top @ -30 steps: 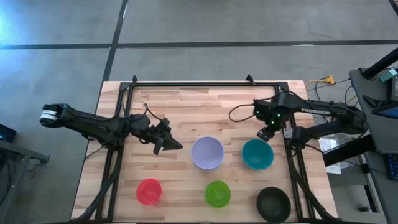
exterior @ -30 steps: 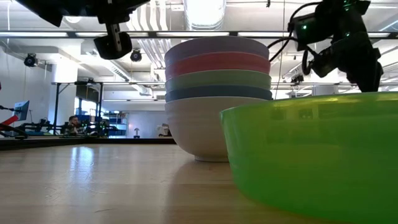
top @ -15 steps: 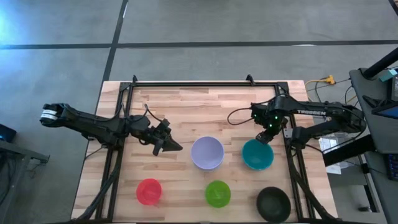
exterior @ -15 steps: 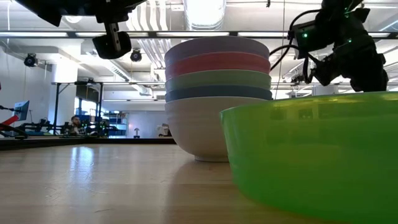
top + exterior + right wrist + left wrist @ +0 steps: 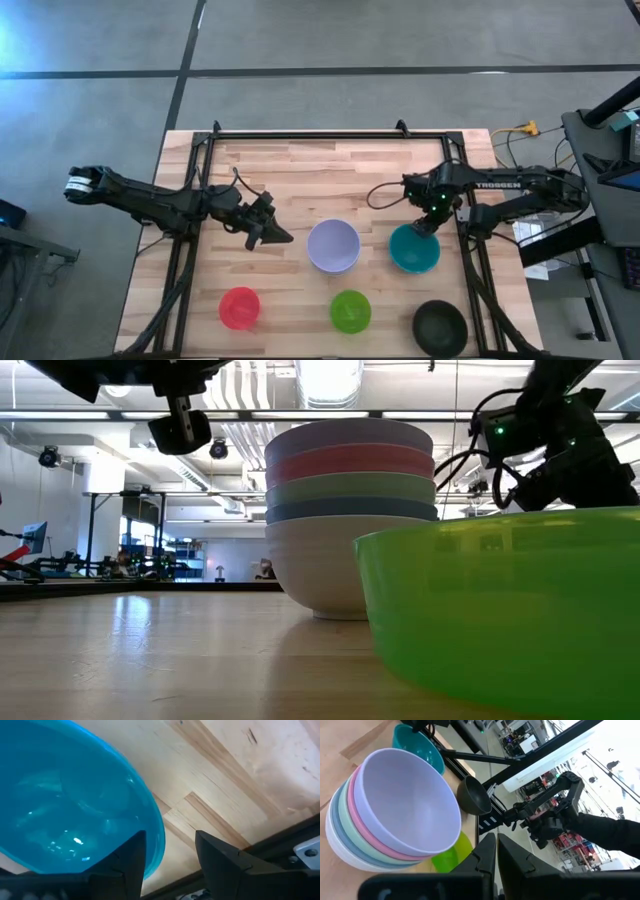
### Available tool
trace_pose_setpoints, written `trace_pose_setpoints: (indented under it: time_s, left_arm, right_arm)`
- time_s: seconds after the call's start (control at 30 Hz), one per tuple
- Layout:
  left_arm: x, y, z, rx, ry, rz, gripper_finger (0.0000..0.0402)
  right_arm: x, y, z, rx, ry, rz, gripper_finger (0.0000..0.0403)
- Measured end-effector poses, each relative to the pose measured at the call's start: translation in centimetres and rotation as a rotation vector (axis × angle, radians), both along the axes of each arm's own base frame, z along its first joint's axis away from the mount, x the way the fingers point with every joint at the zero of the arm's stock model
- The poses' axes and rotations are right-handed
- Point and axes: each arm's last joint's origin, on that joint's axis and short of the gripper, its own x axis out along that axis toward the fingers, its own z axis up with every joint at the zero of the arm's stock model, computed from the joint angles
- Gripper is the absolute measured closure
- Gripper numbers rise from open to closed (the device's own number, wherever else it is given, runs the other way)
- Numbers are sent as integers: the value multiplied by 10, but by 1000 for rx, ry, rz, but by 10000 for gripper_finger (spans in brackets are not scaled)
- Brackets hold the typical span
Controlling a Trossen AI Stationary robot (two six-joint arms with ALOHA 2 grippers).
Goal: Nest bowls inside each other
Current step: Stack the blue bowl on top of the purple bowl
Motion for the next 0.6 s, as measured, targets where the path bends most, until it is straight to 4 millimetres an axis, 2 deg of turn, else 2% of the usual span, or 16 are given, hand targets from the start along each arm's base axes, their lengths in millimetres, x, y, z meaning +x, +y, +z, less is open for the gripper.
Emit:
trace_pose_setpoints:
  time_s: [0.3,0.6]
  left_arm:
    - [0,0,0,-3,1,-13,400]
    - [0,-1,0,-3,1,-19,400]
  right_arm:
    - [8,5,-7,-2,-78,-28,268]
    - [11,9,-8,25,-100,-35,350]
